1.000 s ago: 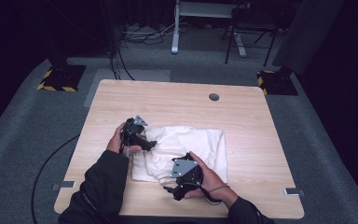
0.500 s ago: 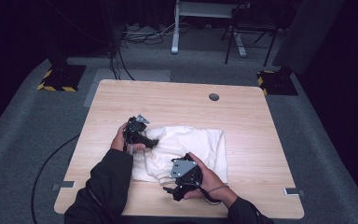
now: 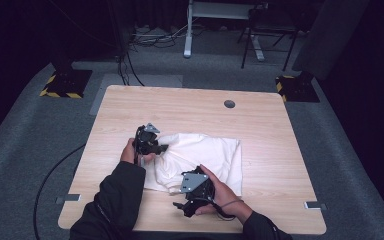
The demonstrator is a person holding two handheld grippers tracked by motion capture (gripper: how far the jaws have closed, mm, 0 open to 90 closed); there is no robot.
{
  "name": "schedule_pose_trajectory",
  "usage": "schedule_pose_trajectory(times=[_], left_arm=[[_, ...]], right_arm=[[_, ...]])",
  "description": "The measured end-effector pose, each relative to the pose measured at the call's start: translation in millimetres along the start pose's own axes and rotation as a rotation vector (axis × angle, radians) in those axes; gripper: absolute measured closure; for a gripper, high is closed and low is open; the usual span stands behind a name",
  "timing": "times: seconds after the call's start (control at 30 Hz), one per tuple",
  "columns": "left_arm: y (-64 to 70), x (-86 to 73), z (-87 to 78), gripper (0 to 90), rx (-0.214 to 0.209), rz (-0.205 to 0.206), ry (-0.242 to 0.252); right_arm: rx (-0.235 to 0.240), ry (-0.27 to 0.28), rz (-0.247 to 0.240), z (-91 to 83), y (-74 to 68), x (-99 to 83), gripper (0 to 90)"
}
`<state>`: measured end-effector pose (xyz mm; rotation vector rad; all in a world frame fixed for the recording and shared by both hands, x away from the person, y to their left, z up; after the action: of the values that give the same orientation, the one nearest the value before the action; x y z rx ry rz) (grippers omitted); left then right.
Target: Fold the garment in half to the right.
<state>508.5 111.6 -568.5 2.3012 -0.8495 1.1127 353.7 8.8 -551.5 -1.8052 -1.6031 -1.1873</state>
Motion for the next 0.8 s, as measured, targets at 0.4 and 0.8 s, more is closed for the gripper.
schedule_pose_trajectory(times=[0.4,0.8], left_arm=[[3.8,-1.5,-2.4,69.0,-0.011,-0.014,-0.034],[8.1,-3.5,-4.7,69.1,-0.011,-0.004,-0.050]], right_arm=[[0.019,-0.009,-0.007,11.3,-7.4,4.4,4.5],[0.034,-0.046,0.032,26.7,-13.9,4.3,5.9]])
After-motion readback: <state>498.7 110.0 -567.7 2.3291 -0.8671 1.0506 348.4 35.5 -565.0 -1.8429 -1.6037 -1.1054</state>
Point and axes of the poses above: each handheld gripper's, and its own axes: z roughly forward along the jaws, x roughly out of its top, y roughly to its right, the point moved 10 cm from there along z, roughly forward along the jaws, and after that the axes turned 12 degrees about y, right-handed, at the moved point
